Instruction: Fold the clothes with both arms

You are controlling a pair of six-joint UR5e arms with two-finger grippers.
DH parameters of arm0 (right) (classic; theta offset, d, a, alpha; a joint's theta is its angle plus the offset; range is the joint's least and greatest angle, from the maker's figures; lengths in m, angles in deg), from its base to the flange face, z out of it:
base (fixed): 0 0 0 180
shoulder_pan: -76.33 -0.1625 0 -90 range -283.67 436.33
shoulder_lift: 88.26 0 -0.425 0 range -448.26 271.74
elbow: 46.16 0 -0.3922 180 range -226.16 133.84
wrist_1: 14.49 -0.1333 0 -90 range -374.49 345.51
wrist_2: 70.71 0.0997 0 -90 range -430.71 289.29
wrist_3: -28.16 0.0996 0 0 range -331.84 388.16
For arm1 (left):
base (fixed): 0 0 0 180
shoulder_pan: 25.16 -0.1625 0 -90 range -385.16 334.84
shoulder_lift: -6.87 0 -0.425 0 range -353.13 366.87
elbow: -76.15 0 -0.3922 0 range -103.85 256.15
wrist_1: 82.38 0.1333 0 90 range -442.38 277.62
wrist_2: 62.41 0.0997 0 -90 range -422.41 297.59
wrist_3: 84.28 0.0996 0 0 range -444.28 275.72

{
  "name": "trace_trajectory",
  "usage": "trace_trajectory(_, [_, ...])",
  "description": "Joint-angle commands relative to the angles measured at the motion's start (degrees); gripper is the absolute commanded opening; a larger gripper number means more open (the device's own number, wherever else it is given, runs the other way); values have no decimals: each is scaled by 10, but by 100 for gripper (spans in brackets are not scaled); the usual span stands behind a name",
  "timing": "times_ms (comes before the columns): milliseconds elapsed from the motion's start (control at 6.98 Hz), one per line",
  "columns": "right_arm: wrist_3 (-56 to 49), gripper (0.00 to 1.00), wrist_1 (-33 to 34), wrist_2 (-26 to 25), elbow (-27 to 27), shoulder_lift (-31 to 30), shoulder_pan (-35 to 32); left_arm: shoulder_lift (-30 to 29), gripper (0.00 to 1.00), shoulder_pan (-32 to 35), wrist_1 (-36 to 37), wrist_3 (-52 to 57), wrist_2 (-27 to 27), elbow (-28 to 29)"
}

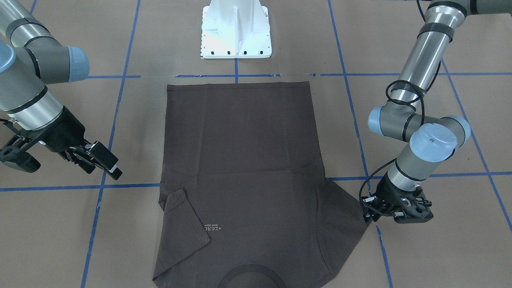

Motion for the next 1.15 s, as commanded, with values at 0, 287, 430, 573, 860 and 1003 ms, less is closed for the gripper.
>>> trace_trajectory(0, [-1, 100, 1, 0, 0, 0, 0, -3, 44, -2, 13, 0, 24, 0])
trace_trajectory(287, [0, 100, 1, 0, -1, 0, 0, -4, 44, -4, 29, 0, 26, 1])
trace_trajectory(430, [1, 100, 1, 0, -1, 1, 0, -4, 44, -3, 31, -1, 33, 0])
trace_trajectory(573, [1, 100, 2, 0, -3, 5, 0, -2, 44, -4, 32, -2, 37, -1])
trace_trajectory(860, [1, 100, 2, 0, -5, 9, 0, -1, 44, -4, 57, -2, 37, -10])
trace_trajectory(1003, [1, 100, 1, 0, -5, 9, 0, -1, 44, -5, 57, -2, 37, -11])
